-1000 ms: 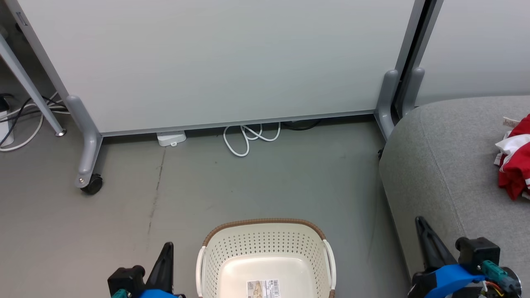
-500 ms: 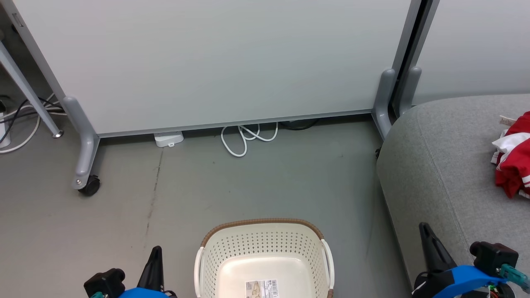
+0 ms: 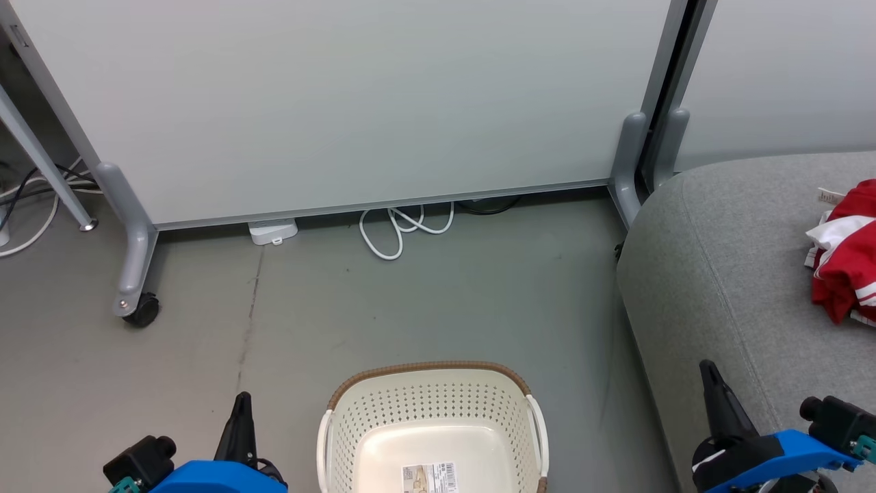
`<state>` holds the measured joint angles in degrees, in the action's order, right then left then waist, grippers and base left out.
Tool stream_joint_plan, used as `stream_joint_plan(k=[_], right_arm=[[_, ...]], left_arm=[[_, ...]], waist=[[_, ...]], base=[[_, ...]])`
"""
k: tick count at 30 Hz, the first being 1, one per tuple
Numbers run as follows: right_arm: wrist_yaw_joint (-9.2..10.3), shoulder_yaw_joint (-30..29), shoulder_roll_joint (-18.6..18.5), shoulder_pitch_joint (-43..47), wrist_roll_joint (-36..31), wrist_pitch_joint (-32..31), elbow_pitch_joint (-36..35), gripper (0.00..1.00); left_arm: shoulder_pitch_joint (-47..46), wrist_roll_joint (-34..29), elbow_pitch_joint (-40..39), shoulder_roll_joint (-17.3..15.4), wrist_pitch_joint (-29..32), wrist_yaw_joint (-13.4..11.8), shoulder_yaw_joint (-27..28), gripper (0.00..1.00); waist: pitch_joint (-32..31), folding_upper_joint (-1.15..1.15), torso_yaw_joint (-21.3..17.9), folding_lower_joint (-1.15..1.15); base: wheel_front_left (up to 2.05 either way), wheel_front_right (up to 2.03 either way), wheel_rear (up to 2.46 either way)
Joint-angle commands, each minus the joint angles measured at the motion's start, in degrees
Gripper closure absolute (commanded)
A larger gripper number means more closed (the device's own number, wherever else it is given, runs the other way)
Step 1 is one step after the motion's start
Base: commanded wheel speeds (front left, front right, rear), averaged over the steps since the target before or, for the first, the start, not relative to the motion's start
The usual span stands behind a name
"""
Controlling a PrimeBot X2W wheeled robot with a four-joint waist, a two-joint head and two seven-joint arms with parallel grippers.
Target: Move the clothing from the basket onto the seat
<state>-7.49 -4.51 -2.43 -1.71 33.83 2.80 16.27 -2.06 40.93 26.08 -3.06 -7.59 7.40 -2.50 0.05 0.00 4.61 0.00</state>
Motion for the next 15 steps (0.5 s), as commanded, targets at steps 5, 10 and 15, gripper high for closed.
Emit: stream_joint_plan(k=[5,10,15], right_arm=[[0.00,-0.4,-0.3,-1.9,5.5,-0.9,-1.1,1.00],[0.00,-0.5,-0.3,-2.1,9.7,-1.6,-1.2,1.00],[0.00,-0.6,-0.4,-2.4,13.7,-2.2,-1.3,1.00]], left_arm=[[-1.9,4.8,-1.9,0.0,1.3,0.0,1.2,1.00],[-2.1,8.5,-2.7,0.0,2.3,0.0,1.8,1.00],[-2.4,12.0,-3.5,0.0,3.3,0.1,2.4,1.00]], waist=[[0.0,0.00,-0.2,0.00],[0.0,0.00,-0.5,0.00],[0.0,0.00,-0.7,0.00]], base=[[0.00,0.00,0.00],[0.00,0.00,0.00],[0.00,0.00,0.00]])
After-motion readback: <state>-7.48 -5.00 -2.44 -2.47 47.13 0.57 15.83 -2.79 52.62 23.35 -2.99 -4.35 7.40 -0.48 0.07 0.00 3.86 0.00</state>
